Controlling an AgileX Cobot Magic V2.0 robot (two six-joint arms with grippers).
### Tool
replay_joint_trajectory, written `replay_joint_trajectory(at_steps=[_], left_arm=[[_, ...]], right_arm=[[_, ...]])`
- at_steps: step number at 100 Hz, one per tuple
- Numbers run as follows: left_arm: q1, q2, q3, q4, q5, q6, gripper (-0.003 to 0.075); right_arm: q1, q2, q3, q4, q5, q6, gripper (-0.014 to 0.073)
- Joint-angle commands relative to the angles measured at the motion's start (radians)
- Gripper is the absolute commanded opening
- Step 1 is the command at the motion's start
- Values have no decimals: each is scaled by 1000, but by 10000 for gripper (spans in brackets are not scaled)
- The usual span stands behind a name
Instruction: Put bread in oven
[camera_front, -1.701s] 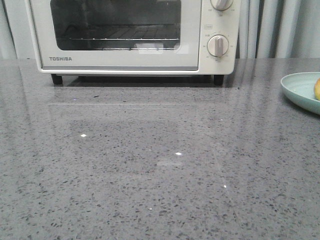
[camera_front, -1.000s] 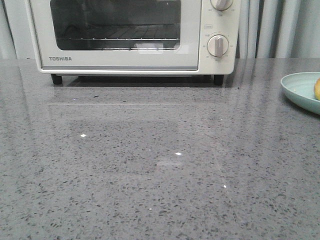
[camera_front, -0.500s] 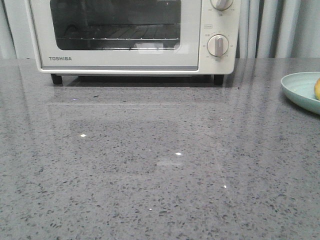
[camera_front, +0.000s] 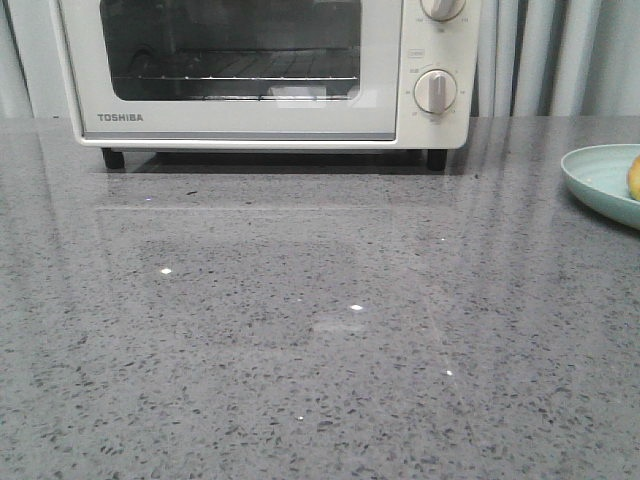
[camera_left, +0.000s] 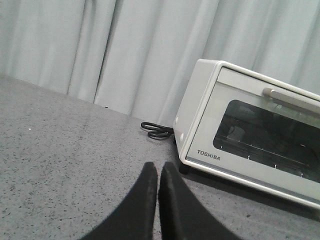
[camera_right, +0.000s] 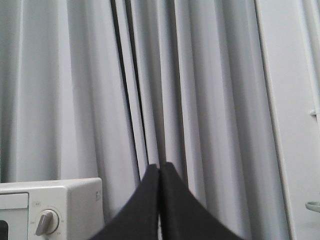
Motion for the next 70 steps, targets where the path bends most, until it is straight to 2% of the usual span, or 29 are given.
replay_joint_trajectory(at_steps=[1, 11, 21, 31, 38, 47, 57, 70], left_arm=[[7, -28, 19, -24, -110, -10, -22], [7, -28, 19, -24, -144, -10, -22], [7, -28, 19, -27, -153, -10, -22], [7, -28, 19, -42, -185, -14, -22], [5, -28, 14, -65, -219, -54, -22], [5, -28, -4, -66, -254, -122, -22], [5, -28, -39, -66, -243, -122, -22], [5, -26, -102, -6, -169, -122, -22]], right_arm=[[-7, -22, 26, 2, -82, 21, -75], [-7, -22, 26, 2, -87, 95, -75], [-7, -22, 26, 2, -72, 104, -75], [-7, -22, 13, 2, -37, 236, -75], [-7, -22, -35, 2, 99, 320, -75], [-7, -22, -111, 2, 308, 322, -75], [-7, -18, -216, 2, 563, 320, -75], [-7, 10, -297, 2, 727, 313, -75]])
